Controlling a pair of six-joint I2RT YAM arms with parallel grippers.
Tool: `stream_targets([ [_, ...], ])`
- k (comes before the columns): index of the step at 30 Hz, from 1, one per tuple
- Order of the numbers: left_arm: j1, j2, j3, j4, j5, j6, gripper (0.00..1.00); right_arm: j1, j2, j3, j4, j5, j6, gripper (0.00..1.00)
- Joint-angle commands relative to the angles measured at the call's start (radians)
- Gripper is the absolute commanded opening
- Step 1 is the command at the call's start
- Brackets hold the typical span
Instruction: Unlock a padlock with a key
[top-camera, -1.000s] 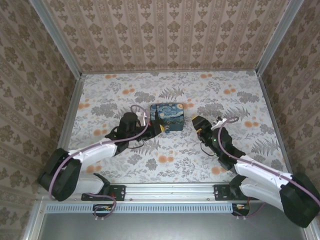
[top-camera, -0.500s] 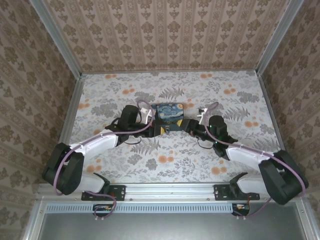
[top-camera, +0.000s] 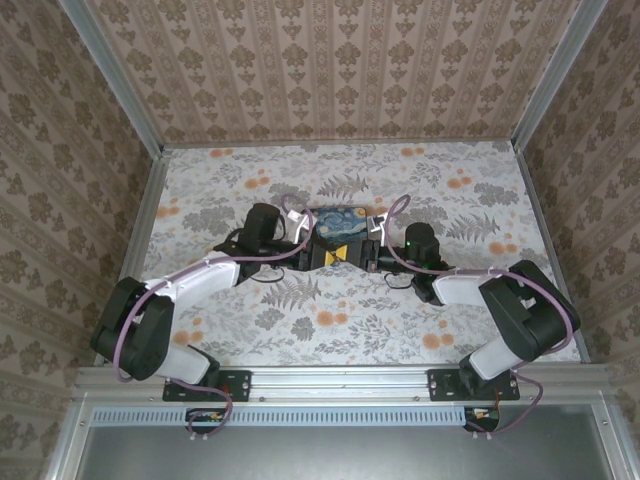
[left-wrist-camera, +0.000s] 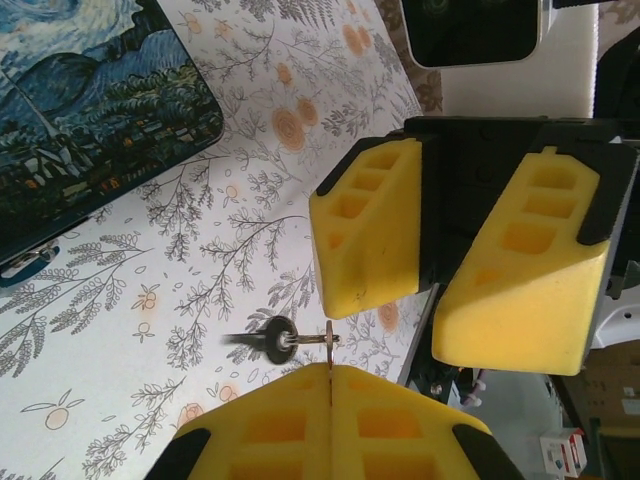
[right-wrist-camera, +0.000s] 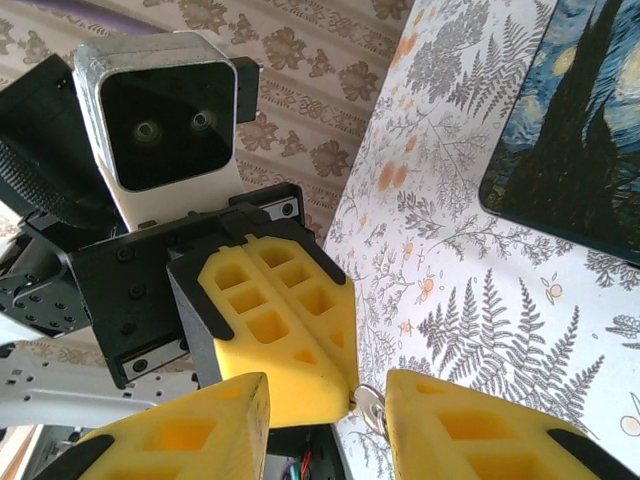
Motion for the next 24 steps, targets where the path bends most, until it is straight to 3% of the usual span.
stream_targets([
  [1,0.006,0.009,0.029,0.004,0.043,0.036,0.00,-0.002,0.025,0.016,0.097,-0.063,0.006,0.35],
  [13,0.006,0.012,0.038,0.006,0.075,0.044,0.00,-0.004,0.081,-0.003,0.146,-0.077,0.018,0.35],
  [24,0.009,0.023,0.038,0.005,0.069,0.047,0.00,-0.004,0.103,-0.028,0.201,-0.116,0.036,0.15],
])
